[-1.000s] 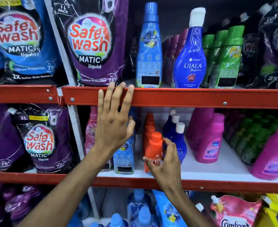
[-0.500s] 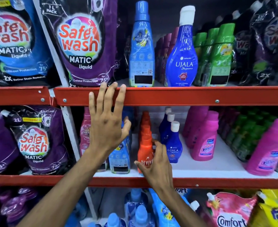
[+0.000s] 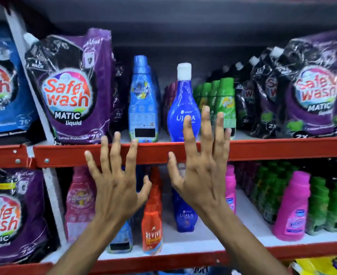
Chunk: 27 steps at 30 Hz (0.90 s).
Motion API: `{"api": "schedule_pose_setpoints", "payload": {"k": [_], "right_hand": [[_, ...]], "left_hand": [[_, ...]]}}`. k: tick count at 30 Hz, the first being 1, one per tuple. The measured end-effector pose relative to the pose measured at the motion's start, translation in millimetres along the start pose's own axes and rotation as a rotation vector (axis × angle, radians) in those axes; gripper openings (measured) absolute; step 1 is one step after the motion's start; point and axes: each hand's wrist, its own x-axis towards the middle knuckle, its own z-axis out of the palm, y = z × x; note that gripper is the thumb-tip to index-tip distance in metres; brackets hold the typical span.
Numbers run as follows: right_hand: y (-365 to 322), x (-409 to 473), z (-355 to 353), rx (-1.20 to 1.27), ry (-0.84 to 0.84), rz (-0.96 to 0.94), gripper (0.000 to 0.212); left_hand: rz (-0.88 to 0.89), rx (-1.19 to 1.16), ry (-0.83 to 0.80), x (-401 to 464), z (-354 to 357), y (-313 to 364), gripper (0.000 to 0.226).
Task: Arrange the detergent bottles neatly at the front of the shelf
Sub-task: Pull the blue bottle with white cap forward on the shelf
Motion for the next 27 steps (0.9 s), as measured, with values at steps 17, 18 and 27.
{"api": "schedule_pose_setpoints", "payload": {"k": [17, 18, 27], "right_hand": [[2, 77, 19, 0.088, -0.213, 0.224, 0.112], [3, 77, 18, 0.104, -0.188, 0.226, 0.111], [11, 64, -28, 0.337, 0.163, 0.192, 0.103]], "left_hand": [[0.115, 0.04, -0.031, 11, 9, 27, 0.09], [0.117, 0.041, -0.027, 11, 9, 28, 0.089], [0.111, 0.038, 0.033, 10, 13, 29, 0.09]]}}
